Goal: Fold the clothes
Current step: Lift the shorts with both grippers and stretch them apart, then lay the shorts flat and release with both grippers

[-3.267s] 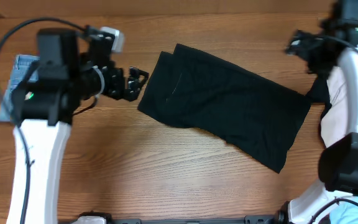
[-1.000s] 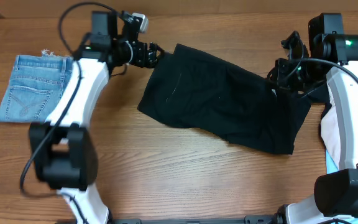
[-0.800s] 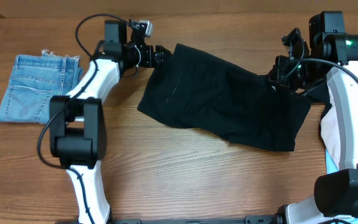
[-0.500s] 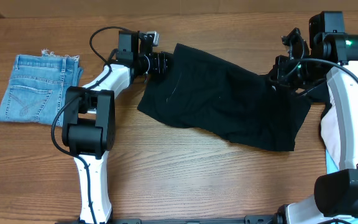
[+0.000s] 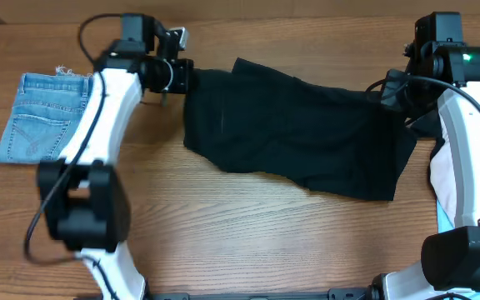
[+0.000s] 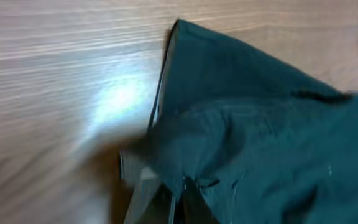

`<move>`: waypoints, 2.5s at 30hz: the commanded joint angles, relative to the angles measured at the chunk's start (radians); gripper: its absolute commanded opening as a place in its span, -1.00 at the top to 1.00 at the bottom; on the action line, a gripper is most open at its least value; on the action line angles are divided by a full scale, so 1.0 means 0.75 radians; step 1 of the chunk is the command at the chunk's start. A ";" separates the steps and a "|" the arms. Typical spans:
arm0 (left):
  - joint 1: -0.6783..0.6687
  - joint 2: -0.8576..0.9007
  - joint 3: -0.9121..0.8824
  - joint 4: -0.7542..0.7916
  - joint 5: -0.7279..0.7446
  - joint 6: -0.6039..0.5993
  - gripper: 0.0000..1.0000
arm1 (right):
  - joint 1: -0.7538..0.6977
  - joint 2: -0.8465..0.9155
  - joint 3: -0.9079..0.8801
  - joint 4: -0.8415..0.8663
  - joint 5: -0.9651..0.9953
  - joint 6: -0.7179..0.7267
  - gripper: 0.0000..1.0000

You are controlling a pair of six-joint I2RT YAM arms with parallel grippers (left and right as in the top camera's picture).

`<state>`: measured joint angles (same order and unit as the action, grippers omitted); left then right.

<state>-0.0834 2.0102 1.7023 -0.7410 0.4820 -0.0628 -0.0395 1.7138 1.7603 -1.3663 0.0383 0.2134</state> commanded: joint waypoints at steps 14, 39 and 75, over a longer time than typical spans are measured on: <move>0.011 -0.799 0.070 -0.303 -0.483 0.220 0.92 | -0.001 -0.251 0.139 0.084 0.063 0.015 0.92; 0.011 -0.893 0.648 -0.482 -0.765 0.323 0.92 | -0.001 -0.339 0.663 -0.056 -0.071 0.036 0.92; 0.085 -0.665 0.583 -0.944 -0.831 0.152 -1.00 | -0.165 -0.124 0.623 -0.404 -0.413 0.037 -0.71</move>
<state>-0.0654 1.4624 2.1944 -1.4162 -0.2298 0.1291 -0.1825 1.5791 2.2566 -1.6547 -0.2394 0.2245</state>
